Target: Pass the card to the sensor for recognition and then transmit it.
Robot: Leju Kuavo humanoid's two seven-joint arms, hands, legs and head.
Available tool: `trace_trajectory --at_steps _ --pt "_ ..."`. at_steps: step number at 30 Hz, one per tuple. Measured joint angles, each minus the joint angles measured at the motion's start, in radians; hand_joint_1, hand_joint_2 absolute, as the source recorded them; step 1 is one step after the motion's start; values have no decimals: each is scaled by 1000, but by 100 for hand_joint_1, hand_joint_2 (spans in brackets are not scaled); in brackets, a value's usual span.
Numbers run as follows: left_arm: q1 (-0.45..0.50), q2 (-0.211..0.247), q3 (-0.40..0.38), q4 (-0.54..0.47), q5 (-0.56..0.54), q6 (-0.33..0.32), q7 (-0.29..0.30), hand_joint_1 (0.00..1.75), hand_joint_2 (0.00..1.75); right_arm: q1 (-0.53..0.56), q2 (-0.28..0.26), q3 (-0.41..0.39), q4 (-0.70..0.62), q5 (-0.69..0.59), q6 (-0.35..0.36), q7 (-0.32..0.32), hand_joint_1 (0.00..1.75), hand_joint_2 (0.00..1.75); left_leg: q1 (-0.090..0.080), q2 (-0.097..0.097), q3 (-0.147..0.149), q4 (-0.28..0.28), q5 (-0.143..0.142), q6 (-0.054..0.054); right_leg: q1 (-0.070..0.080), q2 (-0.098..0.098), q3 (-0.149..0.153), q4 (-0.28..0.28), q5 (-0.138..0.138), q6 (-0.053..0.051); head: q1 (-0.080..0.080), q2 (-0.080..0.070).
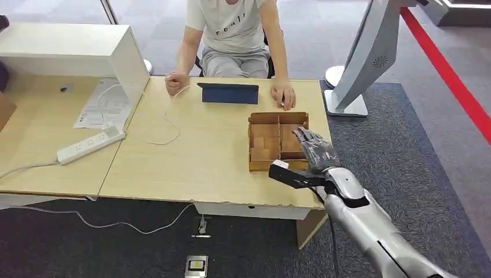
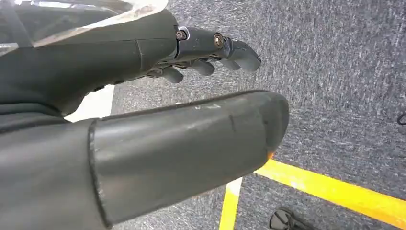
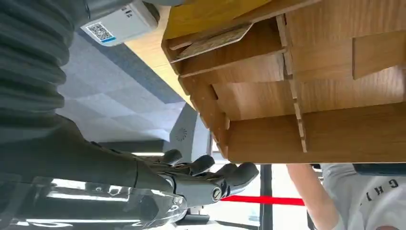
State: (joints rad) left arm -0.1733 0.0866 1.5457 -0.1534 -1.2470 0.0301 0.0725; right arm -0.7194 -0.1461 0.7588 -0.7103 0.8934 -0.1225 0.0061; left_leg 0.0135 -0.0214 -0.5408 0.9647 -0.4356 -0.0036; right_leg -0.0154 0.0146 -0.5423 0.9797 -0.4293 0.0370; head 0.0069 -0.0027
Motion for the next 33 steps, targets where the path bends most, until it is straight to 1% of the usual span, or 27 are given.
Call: trace_trajectory --at_steps 12,19,24,33 --pt "0 -2 0 0 5 3 0 0 0 -12 46 0 52 33 1 -27 0 175 0 0 0 0 0 0 0 0 0 0 0 0 0 0" --pt "0 -4 0 0 17 14 14 0 0 -15 66 2 87 32 1 -55 0 175 0 0 0 0 0 0 0 0 0 0 0 0 0 0" --pt "0 -4 0 0 18 21 16 0 0 -18 75 2 108 28 -2 -63 0 175 0 0 0 0 0 0 0 0 0 0 0 0 1 0" --pt "0 -4 0 0 14 16 -4 0 0 -55 72 2 149 28 -21 -69 0 175 0 0 0 0 0 0 0 0 0 0 0 0 0 0"
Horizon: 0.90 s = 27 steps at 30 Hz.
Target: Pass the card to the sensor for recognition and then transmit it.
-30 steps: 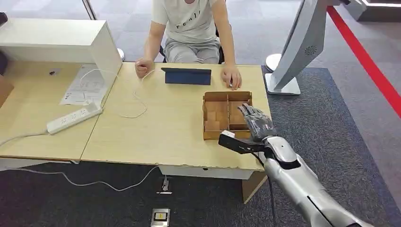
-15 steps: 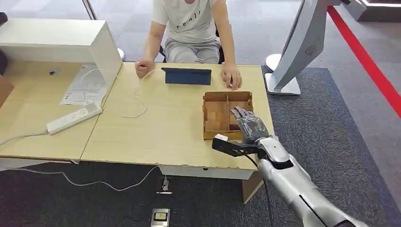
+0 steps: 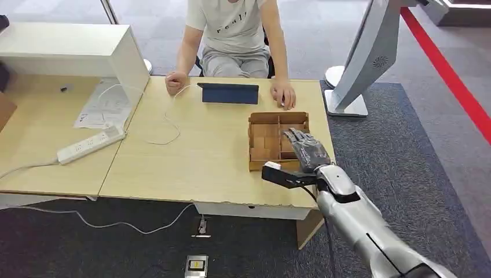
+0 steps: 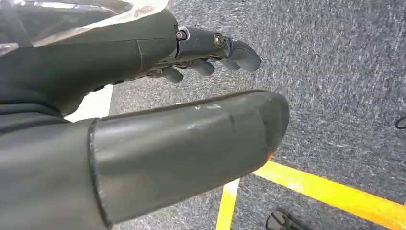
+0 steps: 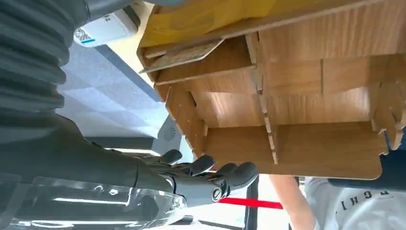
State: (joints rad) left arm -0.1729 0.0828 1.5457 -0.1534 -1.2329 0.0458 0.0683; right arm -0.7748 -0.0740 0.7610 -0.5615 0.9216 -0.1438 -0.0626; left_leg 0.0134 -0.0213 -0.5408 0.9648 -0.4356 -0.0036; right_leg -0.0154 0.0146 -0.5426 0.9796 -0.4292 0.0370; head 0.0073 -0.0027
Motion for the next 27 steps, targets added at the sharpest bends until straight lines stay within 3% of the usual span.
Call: trace_trajectory --at_steps 27 --pt "0 0 0 0 21 6 -8 0 0 -45 6 8 89 16 -16 -24 0 175 0 0 0 0 0 0 0 0 0 0 0 0 0 0"
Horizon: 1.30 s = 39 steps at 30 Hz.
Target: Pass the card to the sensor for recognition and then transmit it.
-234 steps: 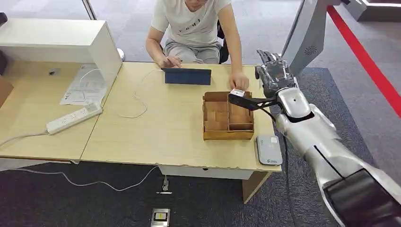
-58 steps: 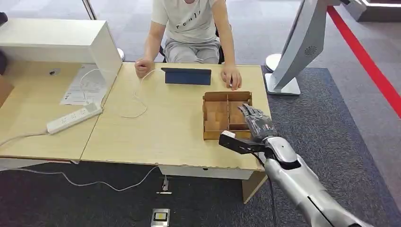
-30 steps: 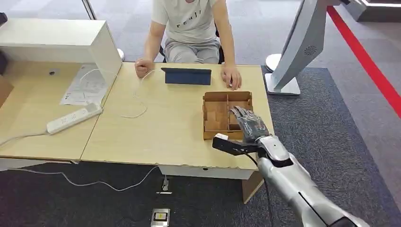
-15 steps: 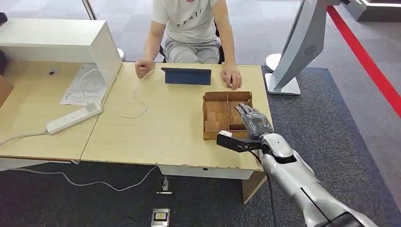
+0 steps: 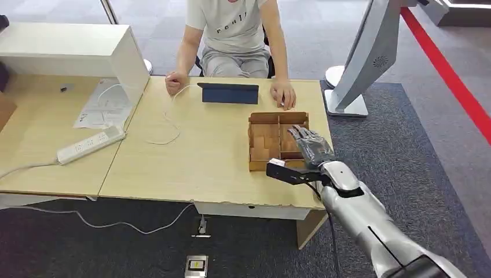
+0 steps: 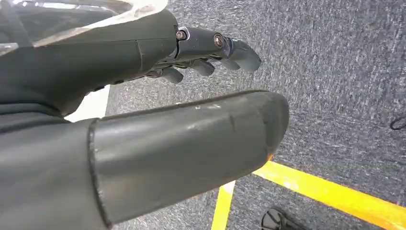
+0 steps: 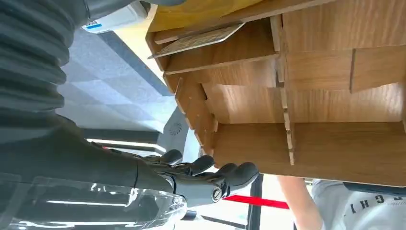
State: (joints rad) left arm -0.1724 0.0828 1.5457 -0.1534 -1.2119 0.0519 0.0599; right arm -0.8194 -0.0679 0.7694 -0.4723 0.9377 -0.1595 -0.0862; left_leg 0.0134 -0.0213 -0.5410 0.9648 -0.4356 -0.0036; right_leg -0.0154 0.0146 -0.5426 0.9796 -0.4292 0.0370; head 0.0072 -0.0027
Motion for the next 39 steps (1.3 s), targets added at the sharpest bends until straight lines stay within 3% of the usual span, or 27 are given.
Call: trace_trajectory --at_steps 39 --pt "2 0 0 0 -14 -11 -23 0 0 -13 -7 7 83 -1 -8 -34 0 175 0 0 0 0 0 0 0 0 0 0 0 0 0 0"
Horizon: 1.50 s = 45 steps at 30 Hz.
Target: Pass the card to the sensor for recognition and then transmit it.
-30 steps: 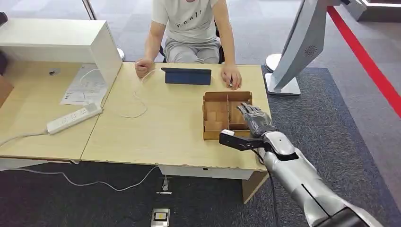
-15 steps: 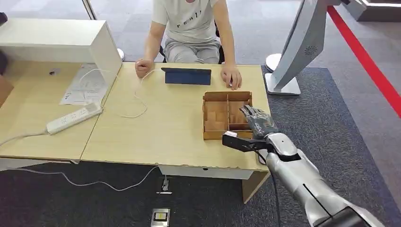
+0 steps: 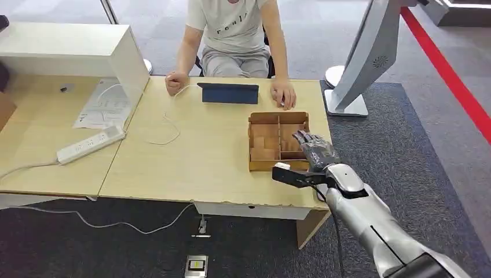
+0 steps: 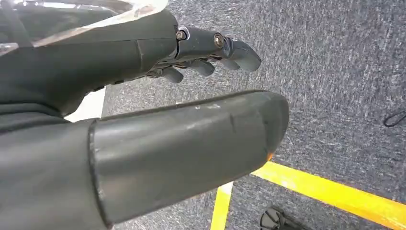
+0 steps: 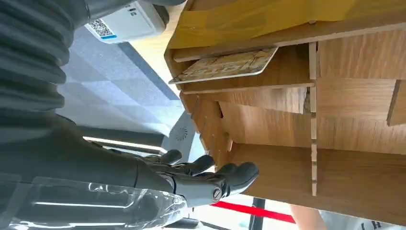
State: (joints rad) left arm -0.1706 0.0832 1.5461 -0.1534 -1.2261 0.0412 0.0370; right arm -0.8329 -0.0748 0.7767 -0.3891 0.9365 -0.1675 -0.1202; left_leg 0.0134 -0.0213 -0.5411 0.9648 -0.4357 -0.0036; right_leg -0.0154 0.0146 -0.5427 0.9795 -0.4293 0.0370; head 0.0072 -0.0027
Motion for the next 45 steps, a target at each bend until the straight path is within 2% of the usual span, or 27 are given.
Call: trace_trajectory --at_steps 26,27,28,45 --pt "0 2 0 0 11 1 5 0 0 0 13 15 16 3 0 -10 2 175 0 0 0 0 0 0 0 0 0 0 0 0 0 0" --pt "0 2 0 0 13 1 6 0 0 0 14 15 16 3 0 -10 169 175 0 0 0 0 0 0 0 0 0 0 0 0 0 0" --pt "0 2 0 0 13 3 6 0 0 0 16 16 16 3 0 -10 175 175 0 0 0 0 0 0 0 0 0 0 0 0 0 0" --pt "1 2 0 0 11 3 11 0 0 -2 18 16 18 -12 11 -16 175 175 0 0 0 0 0 0 0 0 0 0 0 0 0 0"
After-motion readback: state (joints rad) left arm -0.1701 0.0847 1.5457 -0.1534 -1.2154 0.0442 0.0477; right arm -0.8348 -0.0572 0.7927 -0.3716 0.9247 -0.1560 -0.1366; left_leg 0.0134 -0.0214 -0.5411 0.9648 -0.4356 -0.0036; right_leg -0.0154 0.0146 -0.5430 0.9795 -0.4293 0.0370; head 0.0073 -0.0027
